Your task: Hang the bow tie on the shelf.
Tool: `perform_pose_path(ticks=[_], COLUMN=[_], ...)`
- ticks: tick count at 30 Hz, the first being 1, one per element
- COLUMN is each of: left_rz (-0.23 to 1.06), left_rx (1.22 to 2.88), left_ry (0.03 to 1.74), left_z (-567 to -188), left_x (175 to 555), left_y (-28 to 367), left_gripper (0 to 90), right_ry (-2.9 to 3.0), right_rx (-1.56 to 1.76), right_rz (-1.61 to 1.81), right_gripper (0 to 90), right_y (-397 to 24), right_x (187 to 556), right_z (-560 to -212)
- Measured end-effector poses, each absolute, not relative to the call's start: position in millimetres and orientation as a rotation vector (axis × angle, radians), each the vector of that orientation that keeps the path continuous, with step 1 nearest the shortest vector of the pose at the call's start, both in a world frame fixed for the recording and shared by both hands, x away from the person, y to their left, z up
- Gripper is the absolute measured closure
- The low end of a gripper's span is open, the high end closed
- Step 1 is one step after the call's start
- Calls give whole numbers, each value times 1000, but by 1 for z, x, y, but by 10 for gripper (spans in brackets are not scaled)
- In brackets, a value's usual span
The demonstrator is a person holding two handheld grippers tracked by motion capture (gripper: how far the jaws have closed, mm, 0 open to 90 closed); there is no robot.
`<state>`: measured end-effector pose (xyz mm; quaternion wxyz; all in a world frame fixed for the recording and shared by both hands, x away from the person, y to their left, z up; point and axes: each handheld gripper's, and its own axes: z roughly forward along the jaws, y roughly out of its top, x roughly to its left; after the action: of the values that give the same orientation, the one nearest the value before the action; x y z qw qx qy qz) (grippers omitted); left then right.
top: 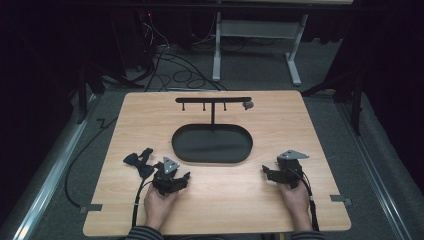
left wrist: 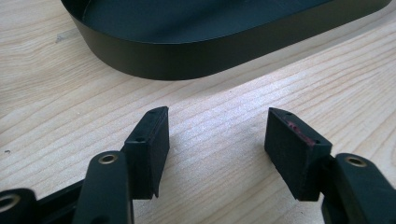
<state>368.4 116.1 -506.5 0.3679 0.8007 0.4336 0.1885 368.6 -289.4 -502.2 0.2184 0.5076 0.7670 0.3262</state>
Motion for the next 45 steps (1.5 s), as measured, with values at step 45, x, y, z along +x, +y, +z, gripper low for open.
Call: perform_pose_path(ticks=[45], left_rz=[447], left_rx=[2017], left_ry=[1133], left_z=[-486], left_x=[359], left_y=[134], left_gripper=[422], right_ry=[2126], right_rx=[1407], right_rz=[910], right_gripper=[313], right_y=[-290], right_x=[369], right_z=[-502])
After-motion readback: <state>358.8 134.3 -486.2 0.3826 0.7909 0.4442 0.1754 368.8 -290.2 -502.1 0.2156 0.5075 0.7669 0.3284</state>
